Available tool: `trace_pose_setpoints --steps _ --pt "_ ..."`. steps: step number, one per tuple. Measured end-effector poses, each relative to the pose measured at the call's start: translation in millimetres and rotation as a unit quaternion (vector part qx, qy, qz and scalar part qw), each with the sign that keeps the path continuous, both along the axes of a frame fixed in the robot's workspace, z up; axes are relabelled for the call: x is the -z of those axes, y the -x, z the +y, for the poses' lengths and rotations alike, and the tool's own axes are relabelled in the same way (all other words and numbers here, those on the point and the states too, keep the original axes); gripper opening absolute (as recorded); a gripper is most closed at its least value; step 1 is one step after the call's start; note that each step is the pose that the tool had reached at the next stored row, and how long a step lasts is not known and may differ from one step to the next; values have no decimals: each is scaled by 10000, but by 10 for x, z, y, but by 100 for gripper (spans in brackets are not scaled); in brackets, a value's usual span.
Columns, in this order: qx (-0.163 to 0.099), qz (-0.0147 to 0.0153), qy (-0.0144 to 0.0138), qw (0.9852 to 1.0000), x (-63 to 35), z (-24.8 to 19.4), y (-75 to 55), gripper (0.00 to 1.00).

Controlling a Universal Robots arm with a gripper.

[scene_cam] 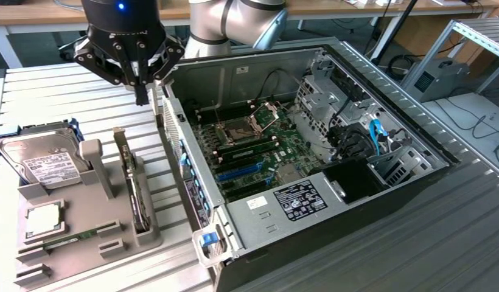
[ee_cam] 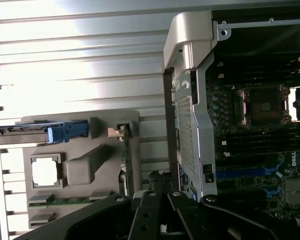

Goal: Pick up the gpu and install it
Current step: 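Reach for the gpu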

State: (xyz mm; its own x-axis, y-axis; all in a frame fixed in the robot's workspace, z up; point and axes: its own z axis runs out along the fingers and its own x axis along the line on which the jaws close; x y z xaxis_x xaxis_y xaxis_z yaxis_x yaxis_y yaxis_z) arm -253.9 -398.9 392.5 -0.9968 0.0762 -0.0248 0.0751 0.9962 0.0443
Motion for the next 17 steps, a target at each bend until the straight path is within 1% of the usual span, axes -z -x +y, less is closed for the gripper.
trace_pose_setpoints --steps 14,17 --pt "0 -1 0 10000 2 0 102 11" --pt "0 0 0 10000 2 0 105 11"
